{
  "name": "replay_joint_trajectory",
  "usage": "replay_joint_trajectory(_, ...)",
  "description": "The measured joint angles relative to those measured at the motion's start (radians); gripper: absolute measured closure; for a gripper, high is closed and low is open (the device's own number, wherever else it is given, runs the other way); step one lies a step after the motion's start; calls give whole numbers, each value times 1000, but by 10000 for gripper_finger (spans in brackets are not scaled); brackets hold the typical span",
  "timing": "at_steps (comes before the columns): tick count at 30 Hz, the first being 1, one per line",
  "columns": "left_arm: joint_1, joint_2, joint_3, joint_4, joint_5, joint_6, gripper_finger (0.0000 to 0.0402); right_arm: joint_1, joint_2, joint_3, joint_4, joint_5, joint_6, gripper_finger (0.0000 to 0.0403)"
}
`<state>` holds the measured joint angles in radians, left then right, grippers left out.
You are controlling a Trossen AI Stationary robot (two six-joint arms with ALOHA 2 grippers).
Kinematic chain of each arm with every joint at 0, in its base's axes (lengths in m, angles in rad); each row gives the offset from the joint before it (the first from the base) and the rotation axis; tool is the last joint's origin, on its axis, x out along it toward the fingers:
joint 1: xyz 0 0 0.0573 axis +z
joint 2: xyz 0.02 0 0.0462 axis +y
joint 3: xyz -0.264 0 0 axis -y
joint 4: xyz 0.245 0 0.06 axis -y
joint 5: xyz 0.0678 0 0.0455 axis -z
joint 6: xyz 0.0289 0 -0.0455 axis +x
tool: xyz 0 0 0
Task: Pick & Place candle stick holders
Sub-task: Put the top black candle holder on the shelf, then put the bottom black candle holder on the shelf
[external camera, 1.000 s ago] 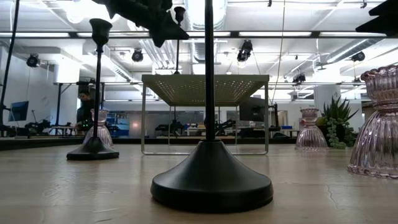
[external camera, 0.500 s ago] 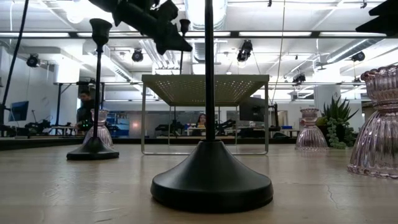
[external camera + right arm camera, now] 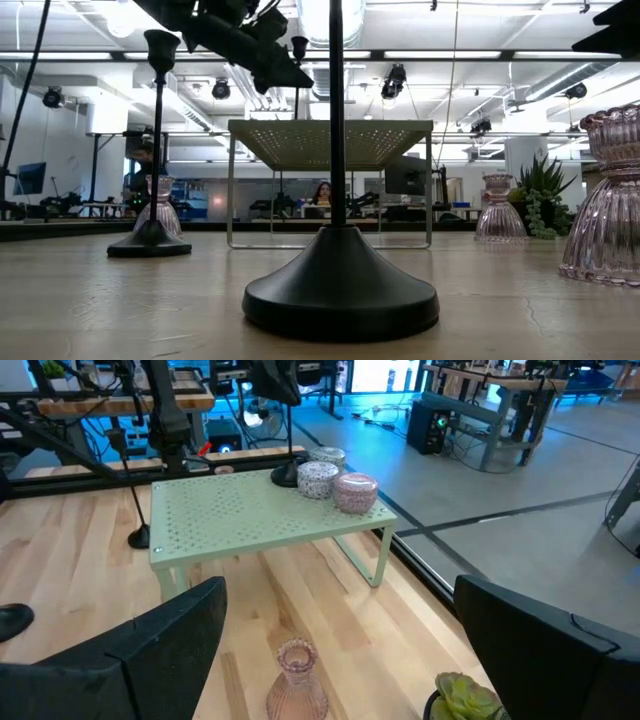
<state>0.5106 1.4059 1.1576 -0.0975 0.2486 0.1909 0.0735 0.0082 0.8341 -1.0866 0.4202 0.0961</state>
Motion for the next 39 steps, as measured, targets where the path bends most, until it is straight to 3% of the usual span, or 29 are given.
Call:
replay_joint_trajectory(15, 12, -6, 0, -28, -7, -20, 383, 0, 0, 0, 0, 0, 0, 19)
replay_joint_trajectory(22, 15, -3, -3, -52, -15, -19, 361, 0, 0, 0, 0, 0, 0, 19)
replay_joint_trajectory(29, 16, -5, -3, -42, -16, -28, 318, 0, 0, 0, 0, 0, 0, 19)
replay_joint_trajectory(39, 17, -30, -2, -99, -38, -59, 223, 0, 0, 0, 0, 0, 0, 19)
